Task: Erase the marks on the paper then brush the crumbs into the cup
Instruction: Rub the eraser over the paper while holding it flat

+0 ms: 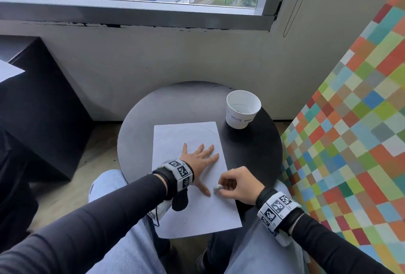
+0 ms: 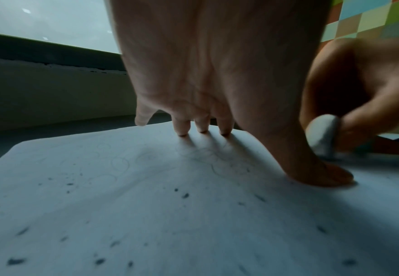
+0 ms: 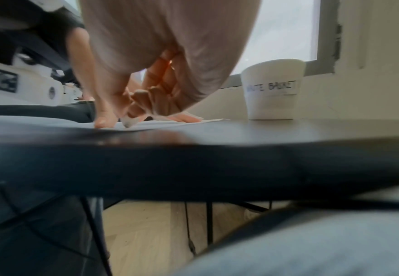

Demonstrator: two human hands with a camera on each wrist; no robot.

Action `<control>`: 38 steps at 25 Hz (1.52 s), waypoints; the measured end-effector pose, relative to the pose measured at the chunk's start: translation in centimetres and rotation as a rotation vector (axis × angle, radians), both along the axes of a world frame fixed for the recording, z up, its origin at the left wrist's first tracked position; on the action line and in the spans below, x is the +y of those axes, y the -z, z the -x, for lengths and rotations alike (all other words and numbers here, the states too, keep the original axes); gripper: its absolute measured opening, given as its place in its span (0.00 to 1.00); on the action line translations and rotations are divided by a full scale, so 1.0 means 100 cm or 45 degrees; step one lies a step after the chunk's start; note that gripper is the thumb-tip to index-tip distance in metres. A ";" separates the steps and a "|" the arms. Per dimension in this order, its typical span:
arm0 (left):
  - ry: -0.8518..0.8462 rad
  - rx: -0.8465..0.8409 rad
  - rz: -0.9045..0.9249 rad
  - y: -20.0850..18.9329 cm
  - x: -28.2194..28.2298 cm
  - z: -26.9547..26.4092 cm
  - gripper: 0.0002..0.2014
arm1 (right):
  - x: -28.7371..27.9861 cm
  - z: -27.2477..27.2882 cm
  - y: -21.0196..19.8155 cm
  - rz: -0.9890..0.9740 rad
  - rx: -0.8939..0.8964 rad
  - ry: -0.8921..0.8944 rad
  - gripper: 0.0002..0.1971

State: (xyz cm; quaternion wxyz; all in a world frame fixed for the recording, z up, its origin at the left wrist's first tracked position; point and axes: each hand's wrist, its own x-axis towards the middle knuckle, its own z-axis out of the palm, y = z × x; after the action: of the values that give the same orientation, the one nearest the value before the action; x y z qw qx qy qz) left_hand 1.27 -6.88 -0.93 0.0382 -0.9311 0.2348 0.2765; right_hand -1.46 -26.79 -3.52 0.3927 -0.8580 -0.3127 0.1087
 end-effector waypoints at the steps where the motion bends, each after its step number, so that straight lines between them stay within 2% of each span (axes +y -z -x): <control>1: 0.003 0.001 -0.014 -0.001 -0.001 0.000 0.65 | 0.002 0.000 0.001 0.006 -0.005 -0.020 0.07; 4: 0.025 0.000 -0.043 -0.001 -0.003 -0.001 0.66 | -0.002 -0.014 0.002 -0.017 -0.086 0.198 0.07; 5: 0.031 0.002 -0.047 -0.002 -0.004 -0.001 0.66 | -0.003 -0.015 0.002 -0.021 -0.104 0.208 0.08; 8: 0.056 0.000 -0.049 -0.002 -0.006 0.001 0.66 | -0.001 -0.005 0.003 -0.012 -0.097 -0.011 0.09; 9: 0.066 -0.001 -0.050 -0.001 -0.006 0.000 0.67 | -0.002 -0.005 0.004 -0.005 -0.093 -0.014 0.09; 12: 0.065 0.015 -0.042 -0.001 -0.008 0.000 0.67 | -0.005 -0.014 0.002 -0.002 -0.129 0.169 0.08; 13: 0.060 0.022 -0.043 -0.002 -0.007 0.001 0.66 | -0.004 -0.012 0.002 0.006 -0.139 0.149 0.08; 16: 0.089 0.004 -0.067 -0.001 -0.009 0.002 0.67 | 0.002 0.001 0.006 0.026 -0.093 -0.086 0.08; 20: 0.114 -0.010 -0.073 -0.002 -0.009 0.001 0.66 | -0.007 -0.020 0.001 0.039 -0.154 0.201 0.08; 24: 0.123 -0.020 -0.078 -0.001 -0.009 0.002 0.67 | 0.000 -0.001 0.006 0.057 -0.128 -0.089 0.08; 28: 0.126 -0.009 -0.073 -0.002 -0.009 0.002 0.66 | -0.007 -0.019 0.004 0.039 -0.160 0.215 0.09; 31: 0.129 -0.034 -0.083 -0.001 -0.008 0.003 0.66 | 0.000 -0.005 0.005 0.047 -0.146 -0.036 0.09; 32: 0.134 -0.043 -0.083 -0.001 -0.008 0.002 0.66 | 0.001 -0.004 0.005 0.044 -0.133 -0.051 0.09; 35: 0.145 -0.040 -0.068 0.001 -0.008 0.001 0.66 | -0.002 -0.019 0.003 0.020 -0.172 0.199 0.10; 36: 0.143 -0.036 -0.066 0.002 -0.007 0.002 0.66 | -0.002 -0.019 0.003 0.030 -0.200 0.183 0.10; 38: 0.140 -0.040 -0.071 0.002 -0.007 0.003 0.66 | 0.003 -0.010 0.006 0.063 -0.217 -0.008 0.09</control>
State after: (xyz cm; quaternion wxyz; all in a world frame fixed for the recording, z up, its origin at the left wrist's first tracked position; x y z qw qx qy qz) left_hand 1.01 -7.59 -1.14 0.0829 -0.9196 0.2772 0.2657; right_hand -0.48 -26.52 -4.14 0.3431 -0.8726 -0.3447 0.0443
